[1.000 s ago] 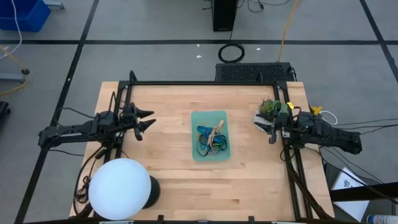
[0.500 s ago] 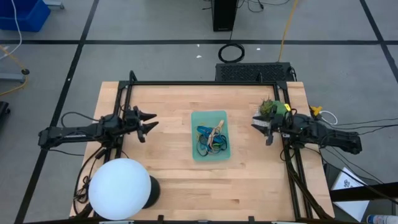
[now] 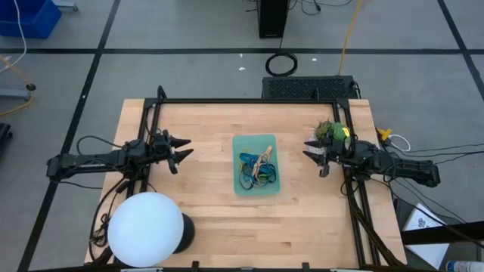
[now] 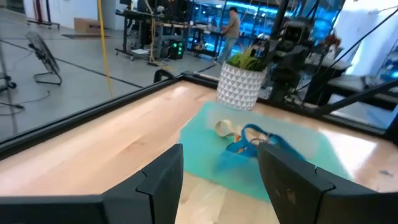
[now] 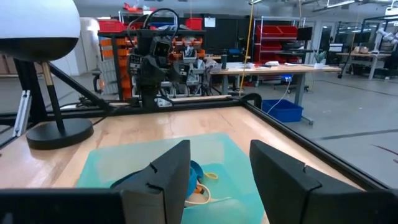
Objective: Pick and place rubber bands into bin
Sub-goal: Return to Home Position
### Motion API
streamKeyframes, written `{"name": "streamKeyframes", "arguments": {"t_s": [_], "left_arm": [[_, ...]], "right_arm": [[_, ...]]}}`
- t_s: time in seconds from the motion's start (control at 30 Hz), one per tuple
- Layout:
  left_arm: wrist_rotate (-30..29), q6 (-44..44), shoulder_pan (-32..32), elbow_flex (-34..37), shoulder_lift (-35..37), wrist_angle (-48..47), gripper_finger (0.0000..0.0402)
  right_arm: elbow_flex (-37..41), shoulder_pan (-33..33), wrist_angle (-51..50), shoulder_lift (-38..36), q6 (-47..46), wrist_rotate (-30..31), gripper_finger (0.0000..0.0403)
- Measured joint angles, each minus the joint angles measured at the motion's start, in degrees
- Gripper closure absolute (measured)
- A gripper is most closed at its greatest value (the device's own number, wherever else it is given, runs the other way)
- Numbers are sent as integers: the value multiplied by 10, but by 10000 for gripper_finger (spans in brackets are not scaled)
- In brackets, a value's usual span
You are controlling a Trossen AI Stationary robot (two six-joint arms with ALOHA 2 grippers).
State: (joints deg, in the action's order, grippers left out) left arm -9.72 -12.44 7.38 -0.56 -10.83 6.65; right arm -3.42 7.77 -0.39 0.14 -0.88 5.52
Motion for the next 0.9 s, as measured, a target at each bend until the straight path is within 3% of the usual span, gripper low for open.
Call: {"name": "streamKeyframes", "arguments": {"t_s": [0.27, 0.6, 0.9], "left_arm": [[-38, 22, 0, 0, 0, -9, 188], [-38, 33, 0, 0, 0, -9, 188], [-38, 33, 0, 0, 0, -9, 188]], "right_arm": [[1, 0, -9, 2, 13, -1, 242], [2, 0, 56, 5, 46, 5, 242], [2, 0, 56, 5, 46, 5, 242]]}}
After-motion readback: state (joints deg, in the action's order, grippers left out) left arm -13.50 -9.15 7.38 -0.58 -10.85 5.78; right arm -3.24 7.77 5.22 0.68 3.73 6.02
